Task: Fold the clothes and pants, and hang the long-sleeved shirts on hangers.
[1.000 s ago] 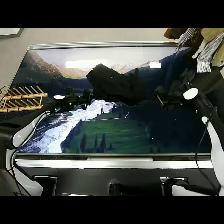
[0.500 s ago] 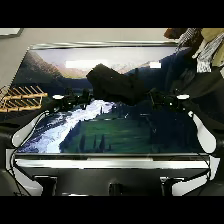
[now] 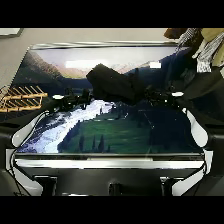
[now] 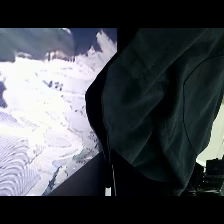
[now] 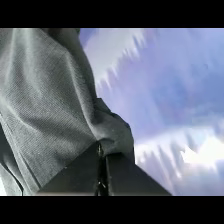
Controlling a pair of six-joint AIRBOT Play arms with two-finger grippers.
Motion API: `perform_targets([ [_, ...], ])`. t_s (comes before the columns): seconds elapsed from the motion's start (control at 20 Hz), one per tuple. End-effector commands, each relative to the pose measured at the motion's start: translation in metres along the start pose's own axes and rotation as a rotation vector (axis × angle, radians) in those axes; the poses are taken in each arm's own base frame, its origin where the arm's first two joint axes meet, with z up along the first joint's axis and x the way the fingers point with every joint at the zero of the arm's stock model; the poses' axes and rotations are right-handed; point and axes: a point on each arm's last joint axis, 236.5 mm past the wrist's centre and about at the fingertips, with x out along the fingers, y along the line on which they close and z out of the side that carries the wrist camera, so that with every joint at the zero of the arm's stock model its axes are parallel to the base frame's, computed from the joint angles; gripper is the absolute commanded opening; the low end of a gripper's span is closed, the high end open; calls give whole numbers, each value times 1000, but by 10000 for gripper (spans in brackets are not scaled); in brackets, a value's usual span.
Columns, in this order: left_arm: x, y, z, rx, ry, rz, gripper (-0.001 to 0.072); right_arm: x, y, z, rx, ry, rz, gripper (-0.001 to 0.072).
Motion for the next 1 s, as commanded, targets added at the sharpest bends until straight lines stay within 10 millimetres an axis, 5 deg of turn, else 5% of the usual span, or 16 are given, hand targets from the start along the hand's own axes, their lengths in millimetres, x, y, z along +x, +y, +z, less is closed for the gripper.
perform_targets([
  [0.0,-5,-3,1,20,1,1,13,-8,18,-1,-107,6,21,24],
  [0.15,-35,-30,17,126,-32,0,11,-50,66,9,-293,-59,30,24],
  [0.25,-71,-73,27,269,-46,-18,11,-95,125,17,-452,-133,70,24],
  [0.35,-118,-128,32,434,-81,-20,11,-160,203,26,-588,-265,141,24],
  [0.5,-215,-220,28,696,-257,10,12,-278,306,18,-759,-493,228,25],
  [0.6,-289,-284,6,871,-427,-14,12,-359,355,-7,-861,-629,271,25],
  [0.7,-360,-333,-33,999,-571,-69,13,-430,383,-46,-958,-726,300,25],
  [0.8,-419,-358,-79,1086,-675,-119,14,-485,396,-95,-1039,-775,342,25],
  [0.95,-490,-365,-136,1134,-796,-136,14,-544,392,-161,-1113,-816,374,25],
])
